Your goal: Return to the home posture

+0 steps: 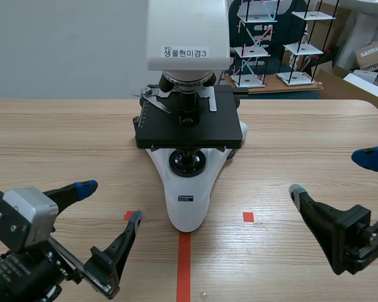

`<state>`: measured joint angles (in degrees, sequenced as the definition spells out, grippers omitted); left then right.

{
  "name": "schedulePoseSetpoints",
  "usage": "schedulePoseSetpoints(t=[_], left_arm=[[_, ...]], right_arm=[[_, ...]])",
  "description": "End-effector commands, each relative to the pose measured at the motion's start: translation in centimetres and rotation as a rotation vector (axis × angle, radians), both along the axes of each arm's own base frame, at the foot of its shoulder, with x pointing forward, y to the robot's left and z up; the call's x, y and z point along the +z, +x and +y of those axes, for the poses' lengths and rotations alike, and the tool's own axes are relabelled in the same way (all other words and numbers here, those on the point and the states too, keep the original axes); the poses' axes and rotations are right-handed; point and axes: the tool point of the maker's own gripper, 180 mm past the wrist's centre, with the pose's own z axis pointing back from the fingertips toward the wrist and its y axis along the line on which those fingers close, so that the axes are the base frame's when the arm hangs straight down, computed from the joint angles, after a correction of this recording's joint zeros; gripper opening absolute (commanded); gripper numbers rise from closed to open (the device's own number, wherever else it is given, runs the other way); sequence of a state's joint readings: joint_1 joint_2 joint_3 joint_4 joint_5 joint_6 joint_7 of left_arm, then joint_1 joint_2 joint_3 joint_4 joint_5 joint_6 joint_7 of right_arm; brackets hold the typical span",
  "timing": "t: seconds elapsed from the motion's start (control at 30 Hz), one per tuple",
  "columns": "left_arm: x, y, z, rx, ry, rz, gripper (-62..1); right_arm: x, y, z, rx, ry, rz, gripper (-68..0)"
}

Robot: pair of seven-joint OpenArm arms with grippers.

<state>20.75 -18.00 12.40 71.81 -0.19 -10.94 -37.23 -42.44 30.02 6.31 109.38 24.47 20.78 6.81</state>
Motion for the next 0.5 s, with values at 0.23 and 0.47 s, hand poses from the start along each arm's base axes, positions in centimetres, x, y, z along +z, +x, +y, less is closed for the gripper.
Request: schedulePoseSetpoints(t=[0.23,0.47], left_arm=[[4.7,-1.9,-1.2,-0.116,0.059,0.083,-7.9],[7.4,-2.9,-0.9,-0.115,0.132,0.128,-4.3]], right_arm=[[1.1,0.5,0.1,0.009,0.004,-0.038,-0.4],[1.1,0.5,0.1,0.009,0.003,-0.038,-0.4]])
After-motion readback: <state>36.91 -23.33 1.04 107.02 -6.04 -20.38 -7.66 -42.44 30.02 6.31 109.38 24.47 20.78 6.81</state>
